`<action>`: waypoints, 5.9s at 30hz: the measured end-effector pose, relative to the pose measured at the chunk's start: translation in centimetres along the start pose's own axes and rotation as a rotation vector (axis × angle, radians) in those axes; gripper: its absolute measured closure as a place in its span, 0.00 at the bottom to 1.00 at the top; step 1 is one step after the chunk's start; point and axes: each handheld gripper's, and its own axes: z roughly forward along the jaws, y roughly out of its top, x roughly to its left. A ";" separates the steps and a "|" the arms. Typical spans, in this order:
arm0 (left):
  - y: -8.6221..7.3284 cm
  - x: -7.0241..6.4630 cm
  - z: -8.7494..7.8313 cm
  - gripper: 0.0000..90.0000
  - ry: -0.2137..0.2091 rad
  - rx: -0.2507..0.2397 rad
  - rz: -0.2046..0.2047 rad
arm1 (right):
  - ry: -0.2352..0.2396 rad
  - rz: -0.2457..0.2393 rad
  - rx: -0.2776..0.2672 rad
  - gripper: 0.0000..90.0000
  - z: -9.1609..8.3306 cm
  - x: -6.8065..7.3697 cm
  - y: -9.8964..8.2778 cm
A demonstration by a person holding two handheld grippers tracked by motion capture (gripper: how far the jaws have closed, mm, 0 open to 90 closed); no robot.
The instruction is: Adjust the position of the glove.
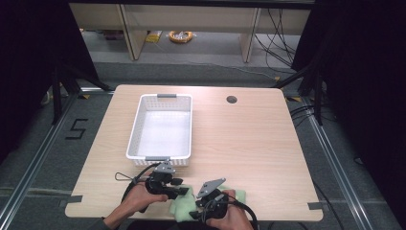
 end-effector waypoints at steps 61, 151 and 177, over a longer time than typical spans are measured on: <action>-4.7 -1.3 -4.6 0.67 0.155 -0.243 -0.278 | -0.112 -0.178 -0.007 0.83 -2.9 -5.7 3.6; -3.6 -5.4 -4.7 0.38 0.135 -0.236 -0.124 | -0.108 -0.089 -0.215 0.97 -4.4 -2.2 5.5; -4.8 -3.3 -6.8 0.85 0.090 -0.218 -0.126 | -0.008 -0.050 -0.197 0.97 -2.4 0.0 5.3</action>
